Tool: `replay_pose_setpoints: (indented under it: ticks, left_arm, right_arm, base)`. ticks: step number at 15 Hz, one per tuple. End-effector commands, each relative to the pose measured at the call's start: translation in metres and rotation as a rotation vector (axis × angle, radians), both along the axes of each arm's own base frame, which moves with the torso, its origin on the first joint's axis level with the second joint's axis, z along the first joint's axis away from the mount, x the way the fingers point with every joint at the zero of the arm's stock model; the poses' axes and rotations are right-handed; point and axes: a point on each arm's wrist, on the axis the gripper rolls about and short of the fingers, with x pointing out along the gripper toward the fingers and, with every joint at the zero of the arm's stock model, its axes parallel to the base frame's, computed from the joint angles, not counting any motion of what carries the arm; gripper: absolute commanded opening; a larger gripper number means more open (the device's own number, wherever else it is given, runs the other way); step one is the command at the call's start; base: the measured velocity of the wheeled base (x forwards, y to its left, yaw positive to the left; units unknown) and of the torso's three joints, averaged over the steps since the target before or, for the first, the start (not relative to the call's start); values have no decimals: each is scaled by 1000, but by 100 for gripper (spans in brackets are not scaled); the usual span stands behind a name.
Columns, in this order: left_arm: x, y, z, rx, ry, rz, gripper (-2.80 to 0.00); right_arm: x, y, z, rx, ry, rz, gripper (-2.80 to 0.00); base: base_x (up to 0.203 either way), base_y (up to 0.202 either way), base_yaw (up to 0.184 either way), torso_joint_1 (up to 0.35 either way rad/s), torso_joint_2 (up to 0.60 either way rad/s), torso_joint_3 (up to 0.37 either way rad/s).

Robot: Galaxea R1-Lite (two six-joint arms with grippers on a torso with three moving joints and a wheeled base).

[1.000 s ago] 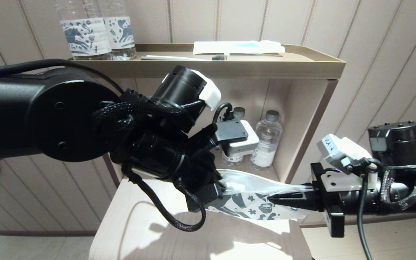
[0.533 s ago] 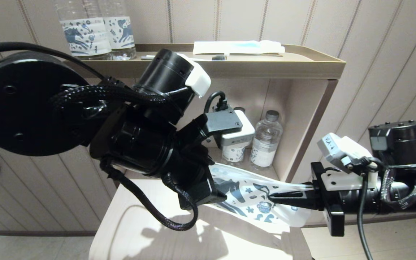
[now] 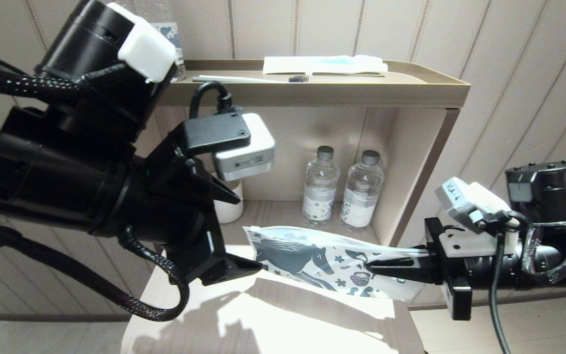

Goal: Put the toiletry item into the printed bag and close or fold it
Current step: Hand it to the other hand

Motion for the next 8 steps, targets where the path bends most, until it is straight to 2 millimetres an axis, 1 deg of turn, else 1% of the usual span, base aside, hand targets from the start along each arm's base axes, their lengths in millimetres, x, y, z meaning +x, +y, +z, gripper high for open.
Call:
replay_pose_setpoints:
  ticks: [1,3,4,6,8]
  left_arm:
    - [-8,23,-4,-4,17,45,0]
    - [-8,36,-20,-54,101,90,0]
    - [-8,38,-24,-108,116,99,0]
    - [-6,39,-29,-211,96,97,0]
    - [-1,34,-34,-282,97,88,0]
  right_arm:
    - [-1,-1,4,8,-15,5,-280]
    - [-3,0,10,28,4,11,-280]
    - [-4,0,12,46,34,21,-280]
    - [-7,0,17,93,94,102,-280]
    - [-11,-1,21,103,130,135,-280]
  base:
    - [0,0,0,0,0,0]
    - [0,0,0,0,0,0]
    - [0,0,0,0,0,0]
    - [0,0,0,0,0,0]
    - [0,0,0,0,0,0]
